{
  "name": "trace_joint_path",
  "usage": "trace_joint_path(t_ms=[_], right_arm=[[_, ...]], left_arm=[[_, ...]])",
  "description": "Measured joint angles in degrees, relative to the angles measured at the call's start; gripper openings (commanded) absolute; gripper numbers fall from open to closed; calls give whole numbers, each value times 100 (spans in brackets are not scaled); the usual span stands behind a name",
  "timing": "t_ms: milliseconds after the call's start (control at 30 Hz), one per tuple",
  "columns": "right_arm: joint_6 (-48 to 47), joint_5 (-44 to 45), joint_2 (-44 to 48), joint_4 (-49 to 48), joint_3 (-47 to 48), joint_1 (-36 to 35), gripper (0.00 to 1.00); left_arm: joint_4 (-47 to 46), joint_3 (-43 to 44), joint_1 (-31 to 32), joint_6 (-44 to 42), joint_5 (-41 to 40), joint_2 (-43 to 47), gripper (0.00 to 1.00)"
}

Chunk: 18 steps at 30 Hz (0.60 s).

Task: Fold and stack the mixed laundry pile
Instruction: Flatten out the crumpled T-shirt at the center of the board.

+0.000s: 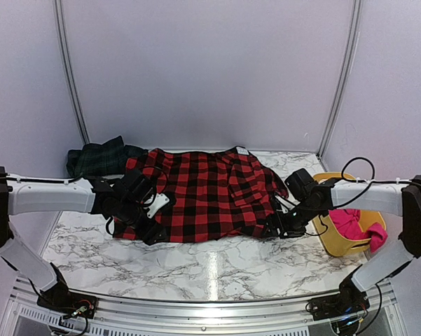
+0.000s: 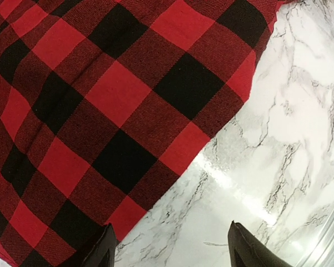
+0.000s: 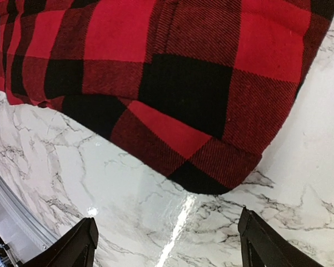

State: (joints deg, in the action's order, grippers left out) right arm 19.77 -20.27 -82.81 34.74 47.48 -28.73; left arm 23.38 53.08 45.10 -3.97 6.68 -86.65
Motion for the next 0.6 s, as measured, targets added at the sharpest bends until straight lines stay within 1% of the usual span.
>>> trace_joint_path(t_ms=[67,200,267,300,367,467,533,567,600], right_arm=[[33,81,-175,-140,-20,0,81],[35,229,-542,-485,-48,-2,71],[17,262,-614,-660,-44,-2,61],[9,262,-636,-737,-44,-4,54],[-35,262,-680,-844,-44,-4,30],[-103,251,-664,-903,-37,-4,1],[-166,243,-577,-874,-17,-7,0],[-184,240,-518,-815,20,-7,0],[-203,234,-420,-743,76,-7,0]], left_arm=[[-37,0,44,-42,-101,-72,73],[-105,4,199,-197,-297,-492,73],[-111,9,267,-291,-404,-737,70],[-116,13,289,-326,-433,-828,67],[-118,33,341,-437,-588,-1010,52],[-149,201,398,-560,-772,-1145,26],[-201,280,409,-638,-833,-1213,5],[-210,282,409,-675,-831,-1200,0],[-208,282,409,-702,-820,-1152,0]])
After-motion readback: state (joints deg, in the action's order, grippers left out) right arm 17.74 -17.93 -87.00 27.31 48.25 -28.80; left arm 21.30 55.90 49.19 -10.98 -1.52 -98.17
